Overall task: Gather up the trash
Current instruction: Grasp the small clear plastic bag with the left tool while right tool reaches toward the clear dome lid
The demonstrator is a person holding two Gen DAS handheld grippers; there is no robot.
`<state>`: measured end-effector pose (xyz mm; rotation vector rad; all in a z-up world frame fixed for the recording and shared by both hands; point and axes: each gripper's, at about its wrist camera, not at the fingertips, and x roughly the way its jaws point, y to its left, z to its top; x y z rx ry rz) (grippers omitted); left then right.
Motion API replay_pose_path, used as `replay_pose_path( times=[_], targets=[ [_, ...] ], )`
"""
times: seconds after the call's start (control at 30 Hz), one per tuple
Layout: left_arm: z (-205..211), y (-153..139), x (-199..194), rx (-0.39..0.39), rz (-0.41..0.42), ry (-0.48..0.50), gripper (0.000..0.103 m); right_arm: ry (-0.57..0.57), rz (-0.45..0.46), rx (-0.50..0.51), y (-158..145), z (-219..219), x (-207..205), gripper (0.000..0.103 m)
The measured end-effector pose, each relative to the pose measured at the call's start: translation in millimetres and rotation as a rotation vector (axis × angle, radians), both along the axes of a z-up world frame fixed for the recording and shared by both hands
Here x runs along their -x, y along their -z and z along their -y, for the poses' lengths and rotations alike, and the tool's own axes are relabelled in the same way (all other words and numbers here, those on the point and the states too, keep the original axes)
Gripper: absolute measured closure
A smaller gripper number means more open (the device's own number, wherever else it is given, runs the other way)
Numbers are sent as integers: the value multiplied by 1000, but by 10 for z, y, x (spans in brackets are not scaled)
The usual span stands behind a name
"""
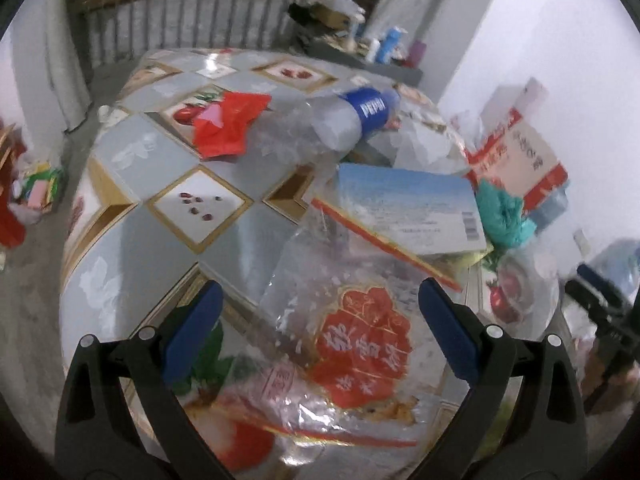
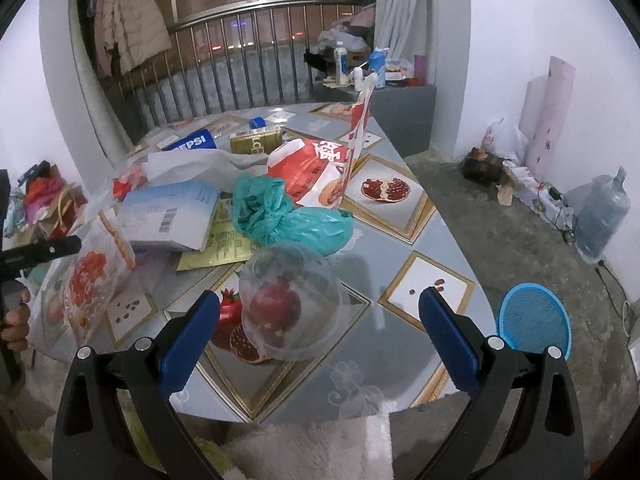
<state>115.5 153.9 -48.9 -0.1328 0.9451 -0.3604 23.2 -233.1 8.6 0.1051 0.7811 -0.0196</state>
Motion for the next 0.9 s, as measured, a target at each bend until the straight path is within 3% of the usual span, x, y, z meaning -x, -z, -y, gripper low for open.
replay_pose_path(
  times=[0.2, 0.43, 0.73, 0.9],
  targets=[
    [161, 129, -129, -95, -42, 75, 35, -16, -35, -21, 76, -52, -150, 6],
    [203, 171, -94, -193, -32, 66, 44, -30, -62, -38, 165, -71, -250, 6],
    [170, 216, -92, -240, -37, 17, 70, -67, -72, -44, 225, -129, -339, 6],
    [255, 214, -68, -316, -24, -1, 81, -82, -82, -32, 249, -177, -357, 10]
  ],
)
